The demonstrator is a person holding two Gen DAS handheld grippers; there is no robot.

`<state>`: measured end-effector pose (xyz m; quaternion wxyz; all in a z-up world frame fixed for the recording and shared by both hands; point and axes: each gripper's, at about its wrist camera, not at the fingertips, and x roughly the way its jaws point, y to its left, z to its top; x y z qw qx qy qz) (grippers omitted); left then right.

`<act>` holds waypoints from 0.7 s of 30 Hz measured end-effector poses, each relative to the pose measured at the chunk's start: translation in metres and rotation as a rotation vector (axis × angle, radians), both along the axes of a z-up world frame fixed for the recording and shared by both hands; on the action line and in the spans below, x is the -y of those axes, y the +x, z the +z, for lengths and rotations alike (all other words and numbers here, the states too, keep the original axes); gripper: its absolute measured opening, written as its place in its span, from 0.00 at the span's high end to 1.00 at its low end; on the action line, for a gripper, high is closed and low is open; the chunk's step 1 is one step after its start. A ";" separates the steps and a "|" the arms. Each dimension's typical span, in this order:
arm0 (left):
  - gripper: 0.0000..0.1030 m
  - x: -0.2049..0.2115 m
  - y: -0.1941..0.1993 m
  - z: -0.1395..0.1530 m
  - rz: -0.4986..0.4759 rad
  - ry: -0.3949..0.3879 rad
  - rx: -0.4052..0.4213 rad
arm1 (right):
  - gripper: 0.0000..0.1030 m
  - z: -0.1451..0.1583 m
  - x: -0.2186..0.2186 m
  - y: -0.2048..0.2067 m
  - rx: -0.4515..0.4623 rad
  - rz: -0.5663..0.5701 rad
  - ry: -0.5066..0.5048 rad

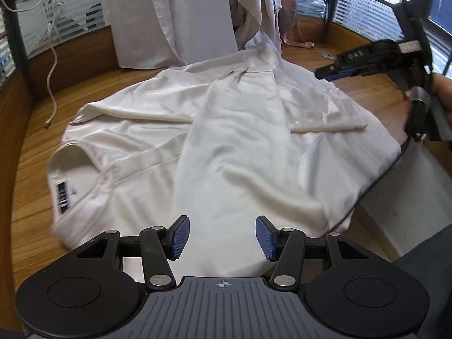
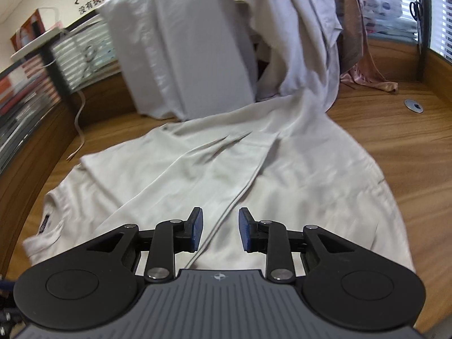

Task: Fold clothes

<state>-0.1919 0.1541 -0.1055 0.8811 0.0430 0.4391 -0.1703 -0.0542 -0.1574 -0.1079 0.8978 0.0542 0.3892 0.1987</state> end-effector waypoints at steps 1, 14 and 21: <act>0.47 0.010 0.005 -0.003 0.001 -0.002 -0.009 | 0.67 -0.002 0.004 0.010 -0.003 -0.003 -0.001; 0.46 0.103 0.029 -0.047 0.085 0.043 -0.125 | 0.61 -0.047 0.023 0.125 -0.133 -0.053 0.108; 0.47 0.115 0.022 -0.059 0.186 0.057 -0.162 | 0.61 -0.068 0.018 0.171 -0.192 -0.062 0.172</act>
